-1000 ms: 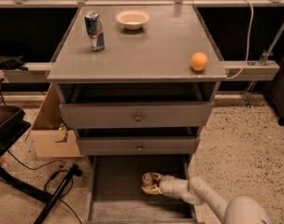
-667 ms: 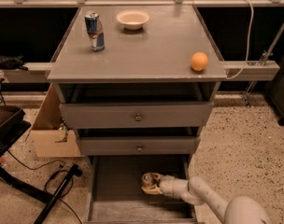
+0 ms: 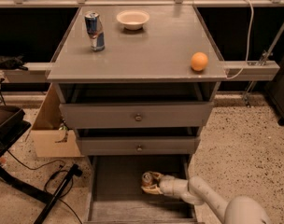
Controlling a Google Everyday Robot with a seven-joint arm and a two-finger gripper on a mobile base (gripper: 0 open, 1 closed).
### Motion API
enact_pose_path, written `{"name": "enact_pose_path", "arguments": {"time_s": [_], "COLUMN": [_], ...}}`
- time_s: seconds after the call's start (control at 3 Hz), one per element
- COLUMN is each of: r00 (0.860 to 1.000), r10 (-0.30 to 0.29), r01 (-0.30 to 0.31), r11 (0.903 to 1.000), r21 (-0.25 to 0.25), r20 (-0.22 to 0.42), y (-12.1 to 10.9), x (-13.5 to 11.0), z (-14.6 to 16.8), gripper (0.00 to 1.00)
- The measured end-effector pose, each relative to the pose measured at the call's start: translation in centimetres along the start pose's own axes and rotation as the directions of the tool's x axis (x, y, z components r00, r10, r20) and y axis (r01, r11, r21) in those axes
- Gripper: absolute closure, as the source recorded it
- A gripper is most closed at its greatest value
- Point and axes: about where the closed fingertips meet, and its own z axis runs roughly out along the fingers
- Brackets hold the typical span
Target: Place orange can into bottom drawer
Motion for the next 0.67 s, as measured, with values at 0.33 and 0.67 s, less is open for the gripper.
{"name": "enact_pose_path", "arguments": {"time_s": [0.33,0.67], "r00": [1.0,1.0], "r10": [0.0,0.0], "r01": [0.0,0.0], "r11": [1.0,1.0], "r21": [0.0,0.0], "r20": [0.0,0.0], "y": [0.01,0.01], "x": [0.0,0.0], "z": [0.01,0.01], "gripper": [0.0,0.0]}}
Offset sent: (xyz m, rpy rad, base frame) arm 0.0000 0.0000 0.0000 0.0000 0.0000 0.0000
